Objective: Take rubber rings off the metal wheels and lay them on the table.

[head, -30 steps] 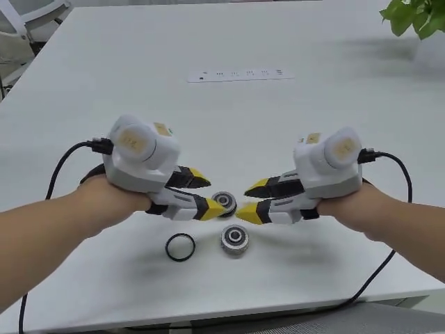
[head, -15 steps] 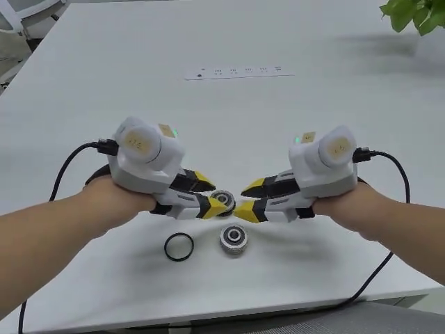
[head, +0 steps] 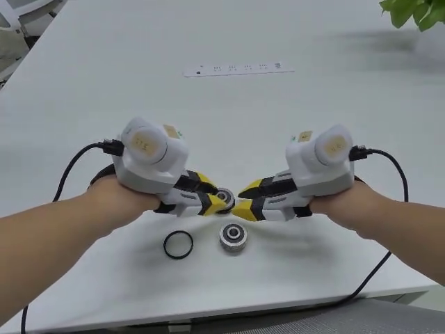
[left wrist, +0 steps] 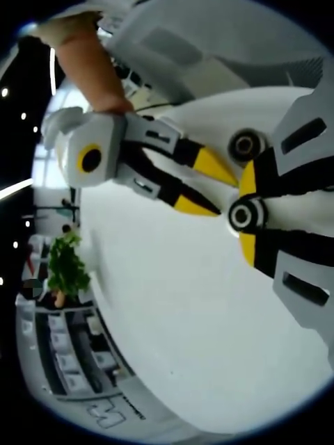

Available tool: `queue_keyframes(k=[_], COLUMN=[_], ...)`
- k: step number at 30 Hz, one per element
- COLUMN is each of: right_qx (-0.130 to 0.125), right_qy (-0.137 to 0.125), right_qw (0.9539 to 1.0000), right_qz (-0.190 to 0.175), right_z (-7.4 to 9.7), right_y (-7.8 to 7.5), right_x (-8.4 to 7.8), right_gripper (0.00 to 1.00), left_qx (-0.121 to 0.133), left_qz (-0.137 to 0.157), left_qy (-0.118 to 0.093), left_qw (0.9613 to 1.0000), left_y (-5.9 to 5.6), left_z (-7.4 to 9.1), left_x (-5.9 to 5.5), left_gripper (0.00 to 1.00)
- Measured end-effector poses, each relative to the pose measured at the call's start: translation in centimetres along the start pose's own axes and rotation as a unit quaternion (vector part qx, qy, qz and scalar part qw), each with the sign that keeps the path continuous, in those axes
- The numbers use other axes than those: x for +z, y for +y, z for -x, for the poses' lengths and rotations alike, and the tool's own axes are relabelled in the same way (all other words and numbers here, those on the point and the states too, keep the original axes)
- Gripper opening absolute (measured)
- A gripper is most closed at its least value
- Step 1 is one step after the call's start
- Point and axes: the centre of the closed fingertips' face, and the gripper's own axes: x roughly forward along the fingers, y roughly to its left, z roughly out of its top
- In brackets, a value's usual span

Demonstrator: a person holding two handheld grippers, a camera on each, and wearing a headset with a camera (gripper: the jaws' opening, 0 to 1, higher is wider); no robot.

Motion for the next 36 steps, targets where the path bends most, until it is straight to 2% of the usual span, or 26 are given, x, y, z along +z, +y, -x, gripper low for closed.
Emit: queue_keyframes(k=[9, 13, 22, 36], right_qx=[0.002, 0.004, 0.005, 0.0], right_qy=[-0.002, -0.002, 0.004, 0.005], right_qw=[1.0, 1.0, 1.0, 1.0], right_qz=[-0.002, 0.0, 0.007, 0.006], right_z=[-0.2, -0.5, -1.1, -0.6], right_y=[0.1, 0.2, 0.1, -0.1], right_x=[0.3, 0.4, 0.3, -0.2], right_gripper=[0.19, 0.19, 0.21, 0.07], left_qx=[0.01, 0.012, 0.016, 0.017], left_qz=[-0.01, -0.016, -0.009, -0.004], left_qy=[0.0, 0.002, -0.002, -0.005], left_qw=[0.9999, 0.9998, 0.9998, 0.9998], left_y=[0.1, -0.2, -0.4, -0.3], left_z=[-0.1, 0.0, 0.2, 0.1], left_x=[0.0, 0.0, 0.0, 0.0], left_gripper=[0.14, 0.14, 0.14, 0.14])
